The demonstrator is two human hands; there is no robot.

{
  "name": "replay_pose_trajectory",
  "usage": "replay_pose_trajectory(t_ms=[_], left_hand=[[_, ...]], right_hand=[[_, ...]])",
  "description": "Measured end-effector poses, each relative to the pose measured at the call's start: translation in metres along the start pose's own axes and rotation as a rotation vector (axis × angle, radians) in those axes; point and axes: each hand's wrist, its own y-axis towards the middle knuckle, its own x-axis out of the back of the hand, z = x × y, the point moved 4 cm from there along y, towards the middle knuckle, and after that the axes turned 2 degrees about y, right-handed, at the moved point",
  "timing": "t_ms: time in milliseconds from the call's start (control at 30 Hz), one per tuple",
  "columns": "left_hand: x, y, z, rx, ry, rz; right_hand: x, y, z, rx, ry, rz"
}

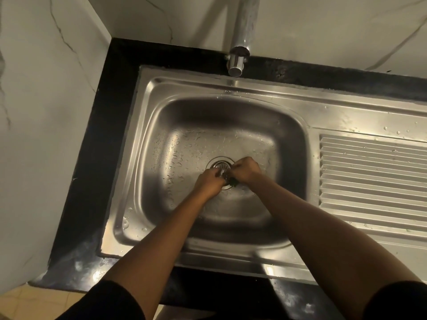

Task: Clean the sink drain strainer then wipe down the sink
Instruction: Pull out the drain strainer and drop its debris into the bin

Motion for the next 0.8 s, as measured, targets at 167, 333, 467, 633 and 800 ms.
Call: replay_pose_trajectory(t_ms=[167, 333, 467, 633, 800], left_hand=[[0.017, -0.008, 0.004, 0.012, -0.083, -0.097], [0.035, -0.018, 0.009, 0.012, -0.091, -0.225], [0.044, -0.029, 0.01, 0.003, -0.244, -0.241], [0.058, -0.055, -0.01, -0.085, -0.474, -0.281], [0.074, -0.078, -0.047, -0.198, -0.575, -0.353]], right_hand=[[0.002, -0.006, 0.007, 0.037, -0.059, -0.017], [0.019, -0.019, 0.01, 0.085, 0.036, -0.085], [0.032, -0.032, 0.014, 0.127, 0.156, -0.126], [0.047, -0.055, 0.018, 0.21, 0.326, -0.072], [0.07, -0.081, 0.028, 0.302, 0.512, -0.028]])
